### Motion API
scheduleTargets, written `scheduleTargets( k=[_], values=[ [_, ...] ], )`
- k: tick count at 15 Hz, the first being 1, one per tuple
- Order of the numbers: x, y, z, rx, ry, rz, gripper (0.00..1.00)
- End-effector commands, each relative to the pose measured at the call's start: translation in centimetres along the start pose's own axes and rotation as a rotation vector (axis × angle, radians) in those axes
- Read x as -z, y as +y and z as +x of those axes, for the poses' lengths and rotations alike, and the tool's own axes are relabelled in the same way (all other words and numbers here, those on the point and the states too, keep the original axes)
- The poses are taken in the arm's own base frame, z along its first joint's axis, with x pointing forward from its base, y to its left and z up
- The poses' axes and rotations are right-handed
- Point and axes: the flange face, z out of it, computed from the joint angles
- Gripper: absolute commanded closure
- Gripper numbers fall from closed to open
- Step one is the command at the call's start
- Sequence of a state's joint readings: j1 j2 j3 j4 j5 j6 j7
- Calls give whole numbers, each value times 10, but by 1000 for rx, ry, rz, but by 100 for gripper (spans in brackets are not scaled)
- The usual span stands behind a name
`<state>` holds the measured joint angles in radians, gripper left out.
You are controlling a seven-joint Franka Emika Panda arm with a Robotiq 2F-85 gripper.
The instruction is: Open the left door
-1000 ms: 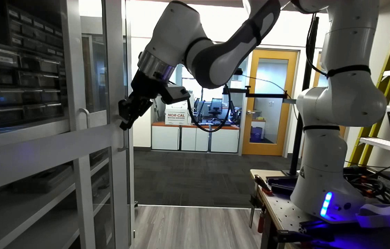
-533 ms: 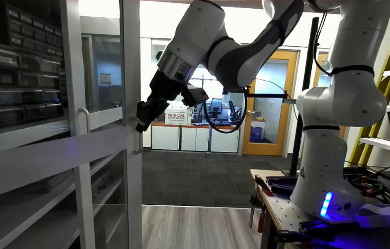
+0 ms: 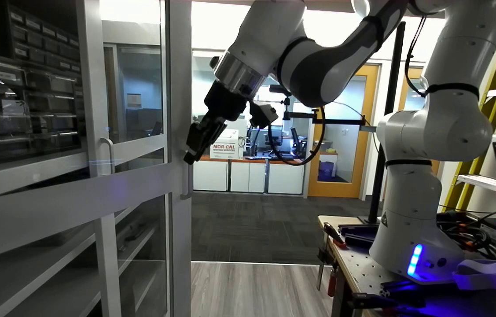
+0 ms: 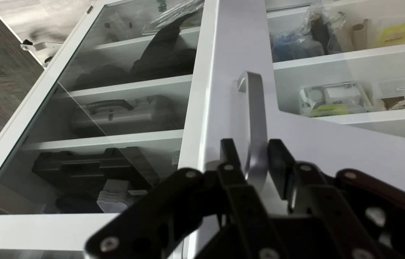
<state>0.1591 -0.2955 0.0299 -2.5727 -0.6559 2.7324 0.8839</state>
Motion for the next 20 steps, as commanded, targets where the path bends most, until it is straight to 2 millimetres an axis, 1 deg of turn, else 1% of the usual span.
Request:
scheduleTargets(
  k=[1, 3, 7, 9, 13, 16, 20],
  values=[
    [45, 23, 12, 36, 16, -40, 40],
    [62, 33, 17, 50, -4, -24, 29],
    [95, 60, 18, 84, -85, 16, 3],
    [110, 74, 18, 111, -119, 46, 0],
    [133, 105, 20, 142, -176, 73, 0],
    [137, 133, 27, 191, -229, 110, 0],
    [127, 162, 39, 271, -288, 139, 0]
  ],
)
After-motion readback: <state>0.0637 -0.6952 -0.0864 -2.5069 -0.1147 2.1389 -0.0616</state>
